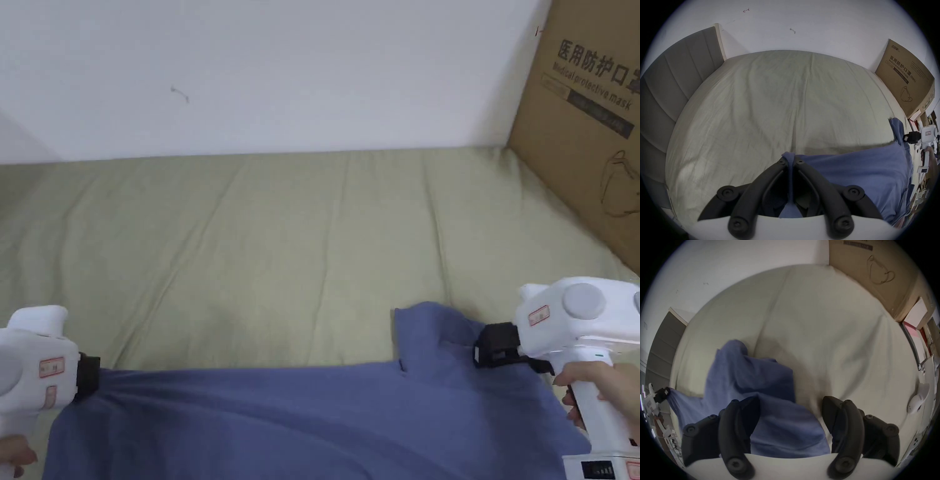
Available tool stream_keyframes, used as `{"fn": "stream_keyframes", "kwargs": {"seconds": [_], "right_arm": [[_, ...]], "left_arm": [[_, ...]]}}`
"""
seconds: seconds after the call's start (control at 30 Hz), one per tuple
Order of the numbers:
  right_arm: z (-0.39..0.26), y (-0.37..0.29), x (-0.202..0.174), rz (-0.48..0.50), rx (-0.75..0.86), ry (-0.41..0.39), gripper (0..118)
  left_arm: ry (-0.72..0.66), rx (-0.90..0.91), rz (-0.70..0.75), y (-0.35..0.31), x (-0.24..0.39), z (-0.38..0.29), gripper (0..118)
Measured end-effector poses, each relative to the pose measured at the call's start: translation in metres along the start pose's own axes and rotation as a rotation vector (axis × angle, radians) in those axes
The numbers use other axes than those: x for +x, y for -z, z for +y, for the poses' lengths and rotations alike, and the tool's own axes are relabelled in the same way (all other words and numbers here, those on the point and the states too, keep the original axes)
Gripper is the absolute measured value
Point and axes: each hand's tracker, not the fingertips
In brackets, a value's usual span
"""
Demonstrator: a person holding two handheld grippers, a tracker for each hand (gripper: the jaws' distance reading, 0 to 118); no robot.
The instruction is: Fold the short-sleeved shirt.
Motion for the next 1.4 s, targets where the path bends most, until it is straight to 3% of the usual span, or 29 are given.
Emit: {"fn": "stream_keyframes", "kwargs": {"seconds": [0.07, 0.13, 0.2, 0.27, 0.33, 0.5, 0.77, 1.0, 1.4], "right_arm": [[-0.004, 0.006, -0.006, -0.039, -0.013, -0.053, 82], [-0.002, -0.002, -0.01, -0.045, -0.011, -0.026, 75], [-0.005, -0.008, -0.014, -0.065, 0.007, -0.076, 47], [-0.008, -0.015, -0.015, -0.076, 0.015, -0.085, 5], [-0.008, -0.019, -0.013, -0.03, 0.017, -0.035, 4], [-0.011, -0.047, -0.019, 0.007, 0.079, -0.022, 4], [0.014, -0.152, -0.021, 0.065, 0.252, 0.029, 4], [0.034, -0.267, -0.041, 0.061, 0.42, 0.016, 4], [0.13, -0.436, -0.099, 0.079, 0.704, 0.01, 4]], "left_arm": [[-0.01, -0.007, -0.001, 0.001, -0.002, -0.001, 3], [-0.015, -0.012, 0.0, 0.004, -0.003, -0.002, 3], [-0.012, -0.016, 0.002, 0.004, -0.003, -0.002, 3], [-0.006, -0.014, 0.003, 0.0, -0.001, -0.002, 3], [-0.006, -0.01, -0.005, -0.005, 0.0, 0.001, 3], [0.022, 0.013, 0.014, -0.032, 0.006, 0.009, 3], [0.026, 0.139, 0.034, -0.113, 0.012, 0.039, 3], [0.015, 0.308, 0.053, -0.202, 0.019, 0.086, 3], [-0.014, 0.548, 0.137, -0.32, 0.017, 0.212, 3]]}}
